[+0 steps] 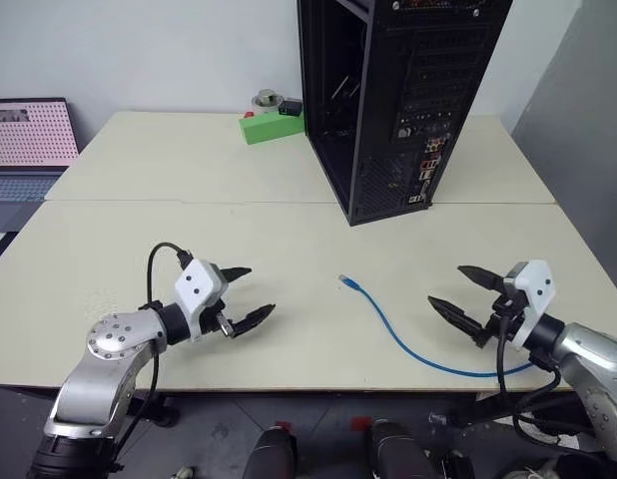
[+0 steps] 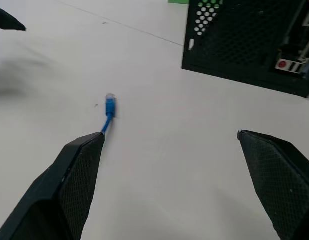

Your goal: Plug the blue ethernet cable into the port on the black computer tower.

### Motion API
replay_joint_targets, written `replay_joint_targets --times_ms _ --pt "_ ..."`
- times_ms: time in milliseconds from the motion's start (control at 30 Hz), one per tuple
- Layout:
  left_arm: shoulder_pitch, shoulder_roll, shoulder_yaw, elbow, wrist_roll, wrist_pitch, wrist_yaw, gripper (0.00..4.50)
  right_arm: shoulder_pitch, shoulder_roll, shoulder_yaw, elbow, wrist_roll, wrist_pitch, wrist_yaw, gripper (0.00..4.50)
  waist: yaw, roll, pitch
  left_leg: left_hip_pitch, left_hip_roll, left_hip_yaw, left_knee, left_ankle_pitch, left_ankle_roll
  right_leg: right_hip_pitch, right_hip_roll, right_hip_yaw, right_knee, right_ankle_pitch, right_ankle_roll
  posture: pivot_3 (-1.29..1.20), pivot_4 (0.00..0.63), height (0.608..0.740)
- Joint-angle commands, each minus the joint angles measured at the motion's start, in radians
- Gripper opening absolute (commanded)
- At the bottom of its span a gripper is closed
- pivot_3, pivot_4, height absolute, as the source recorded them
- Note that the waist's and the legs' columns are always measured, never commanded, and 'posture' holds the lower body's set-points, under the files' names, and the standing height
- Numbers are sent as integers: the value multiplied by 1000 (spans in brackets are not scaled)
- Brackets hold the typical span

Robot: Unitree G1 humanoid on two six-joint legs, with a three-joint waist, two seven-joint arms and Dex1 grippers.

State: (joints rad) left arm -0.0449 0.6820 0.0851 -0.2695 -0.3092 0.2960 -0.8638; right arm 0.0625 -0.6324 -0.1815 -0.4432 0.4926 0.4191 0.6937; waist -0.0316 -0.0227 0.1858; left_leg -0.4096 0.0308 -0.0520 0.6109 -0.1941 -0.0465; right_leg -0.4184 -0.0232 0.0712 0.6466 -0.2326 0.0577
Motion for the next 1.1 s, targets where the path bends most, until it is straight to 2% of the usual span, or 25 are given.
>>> replay_joint_targets --times_ms 33,233,467,667,767,1100 --pt "1 21 -20 -49 5 -18 -26 4492 -33 17 60 -45 -17 32 -32 4500 0 0 0 0 0 0 0 0 0 0 0 0 0 0 0 0 150 740" --pt "-28 35 -88 -30 13 -65 -101 4492 -92 33 182 -4 -79 68 -52 4500 1 0 0 0 0 0 0 0 0 0 0 0 0 0 0 0 150 740" --pt "-106 16 -115 39 14 -97 -142 4492 -211 136 339 140 -195 52 -89 4500 -1 0 0 0 0 0 0 0 0 -1 0 0 0 0 0 0 150 740" --pt "-132 4 -126 79 18 -130 -156 4492 -268 226 414 241 -277 45 -131 4500 -1 0 0 -1 0 0 0 0 0 -1 0 0 1 1 2 0 150 740" --pt "-145 -6 -134 99 27 -135 -152 4500 -273 245 422 232 -286 65 -132 3968 0 0 0 -1 0 0 0 0 0 -1 0 0 1 1 2 0 150 740" --pt "-215 -29 -174 191 51 -162 -173 4500 -301 266 401 227 -305 125 -164 1262 -1 0 0 -1 0 0 0 0 0 -1 1 -1 1 2 3 0 150 740"
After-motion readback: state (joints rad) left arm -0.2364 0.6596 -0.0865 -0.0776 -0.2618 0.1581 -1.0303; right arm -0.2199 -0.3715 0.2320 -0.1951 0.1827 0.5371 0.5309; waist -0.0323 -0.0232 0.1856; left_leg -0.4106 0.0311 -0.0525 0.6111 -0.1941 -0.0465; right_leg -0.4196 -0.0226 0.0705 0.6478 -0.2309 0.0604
